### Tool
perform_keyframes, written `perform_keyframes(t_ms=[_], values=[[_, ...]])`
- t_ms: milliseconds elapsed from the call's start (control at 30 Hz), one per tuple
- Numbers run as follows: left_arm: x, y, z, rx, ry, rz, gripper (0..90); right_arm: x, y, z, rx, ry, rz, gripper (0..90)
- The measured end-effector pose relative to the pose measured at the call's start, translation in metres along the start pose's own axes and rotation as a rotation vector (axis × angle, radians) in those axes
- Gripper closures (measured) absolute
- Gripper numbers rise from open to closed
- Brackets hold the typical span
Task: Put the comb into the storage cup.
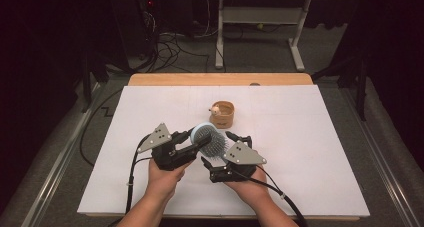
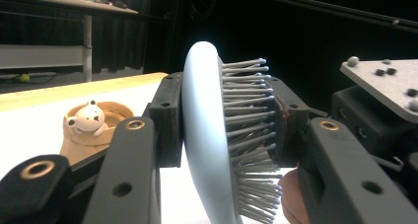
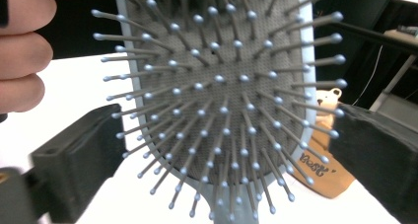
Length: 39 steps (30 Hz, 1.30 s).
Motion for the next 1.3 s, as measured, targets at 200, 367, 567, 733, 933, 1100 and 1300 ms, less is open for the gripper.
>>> perform_keyframes(t_ms=[200, 367, 567, 733, 933, 1100, 1300], values=[[0.002, 0.002, 0.002, -0.009, -0.015, 0.012, 57.7, -0.003, 0.003, -0.001, -0.009, -0.022, 0.011, 0.3], [0.003, 0.006, 0.004, -0.026, -0.03, 0.034, 57.8, -0.003, 0.007, -0.001, -0.009, -0.018, 0.005, 0.3], [0.007, 0.01, 0.007, -0.039, -0.049, 0.062, 57.9, -0.004, 0.011, -0.002, -0.004, -0.012, 0.003, 0.3], [0.009, 0.014, 0.008, -0.05, -0.063, 0.083, 58.0, -0.008, 0.016, -0.004, -0.013, -0.029, 0.006, 0.3], [0.014, 0.017, 0.01, -0.057, -0.088, 0.114, 58.0, -0.019, 0.026, -0.014, -0.001, -0.045, -0.016, 0.3], [0.016, 0.02, 0.01, -0.06, -0.098, 0.133, 58.0, -0.028, 0.035, -0.021, -0.005, -0.064, -0.034, 0.3], [0.021, 0.024, 0.012, -0.066, -0.109, 0.158, 58.0, -0.038, 0.049, -0.03, -0.011, -0.08, -0.068, 0.3]])
Point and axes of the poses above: each handheld gripper's, and its own axes: y roughly backward along the jaws, z roughly out of its top, x roughly to its left, the point moved 3 cm from there along -y, roughly forward along the jaws, and after that the axes turned 13 degrees about z, right-handed, at the moved point
